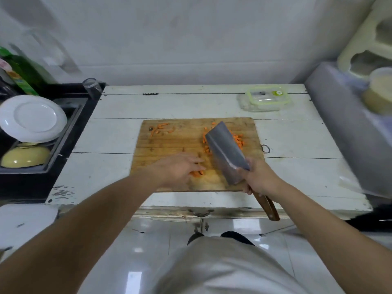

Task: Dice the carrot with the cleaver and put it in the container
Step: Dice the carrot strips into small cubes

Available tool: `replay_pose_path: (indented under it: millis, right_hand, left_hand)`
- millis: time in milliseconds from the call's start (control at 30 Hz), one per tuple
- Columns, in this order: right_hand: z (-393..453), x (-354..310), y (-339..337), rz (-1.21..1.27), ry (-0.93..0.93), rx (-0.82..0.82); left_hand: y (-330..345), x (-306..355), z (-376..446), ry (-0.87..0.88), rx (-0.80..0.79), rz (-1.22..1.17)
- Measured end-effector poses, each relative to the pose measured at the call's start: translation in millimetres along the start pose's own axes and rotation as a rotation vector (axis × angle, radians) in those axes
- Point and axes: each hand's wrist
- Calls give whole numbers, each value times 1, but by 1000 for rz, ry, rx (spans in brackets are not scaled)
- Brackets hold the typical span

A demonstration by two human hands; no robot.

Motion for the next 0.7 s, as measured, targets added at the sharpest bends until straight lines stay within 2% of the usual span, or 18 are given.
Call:
replay_pose_path:
  millis: [100, 233, 333, 467, 567, 700]
  right_hand:
    - [-5, 2, -4, 9, 5, 7]
    - [-6, 1, -2, -3, 28, -3]
    - [0, -1, 2, -25, 36, 8]
    - [8, -7, 8, -220, 54, 37]
    - [13, -16, 17, -420, 80, 65]
    - [18, -25, 30, -395, 84, 60]
  left_hand:
    - [-3, -3, -5, -13, 103, 95]
    - [19, -4, -16, -138, 256, 160]
    - [27, 11, -14, -275, 332, 6]
    - [26, 36, -1, -434, 523, -428]
    - [33, 39, 4, -430, 576, -567]
    - [40, 23, 1, -321, 539, -570]
Point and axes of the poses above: each hand's wrist, its own z-axis towards the middle knuckle, its own y-axis out of the palm, x = y × z, and after that the axes turned 14 degrees about -x, right-handed
